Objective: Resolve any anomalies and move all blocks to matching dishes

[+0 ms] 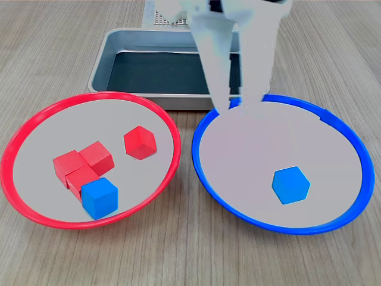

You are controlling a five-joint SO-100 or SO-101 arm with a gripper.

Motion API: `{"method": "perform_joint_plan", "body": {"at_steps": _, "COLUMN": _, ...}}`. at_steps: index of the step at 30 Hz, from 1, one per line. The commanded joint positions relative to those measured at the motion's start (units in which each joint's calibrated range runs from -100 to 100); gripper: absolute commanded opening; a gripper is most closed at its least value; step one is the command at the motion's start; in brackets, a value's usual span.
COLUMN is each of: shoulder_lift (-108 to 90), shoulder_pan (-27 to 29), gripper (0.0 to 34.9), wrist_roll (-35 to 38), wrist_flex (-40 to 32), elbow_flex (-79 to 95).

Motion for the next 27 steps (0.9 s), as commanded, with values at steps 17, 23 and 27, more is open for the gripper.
{"method": "perform_joint_plan", "body": {"at_steps": 17, "shoulder_lift": 26.8, "shoulder_pan": 17.9, "gripper": 17.1, "wrist_roll": -24.2, "wrist_flex": 15.9, "elbow_flex": -40.5}}
{"method": "perform_joint_plan", "body": {"at_steps": 23, "shoulder_lift": 29.6, "shoulder_pan": 17.1, "gripper": 18.9, "wrist_roll": -26.7, "wrist_flex": 15.9, "elbow_flex": -41.7}}
{"method": "perform_joint_plan", "body": {"at_steps": 27, "shoulder_lift": 31.5, "shoulder_pan": 17.1, "gripper": 19.2, "wrist_roll": -28.3, "wrist_flex": 16.3, "elbow_flex": -42.8}}
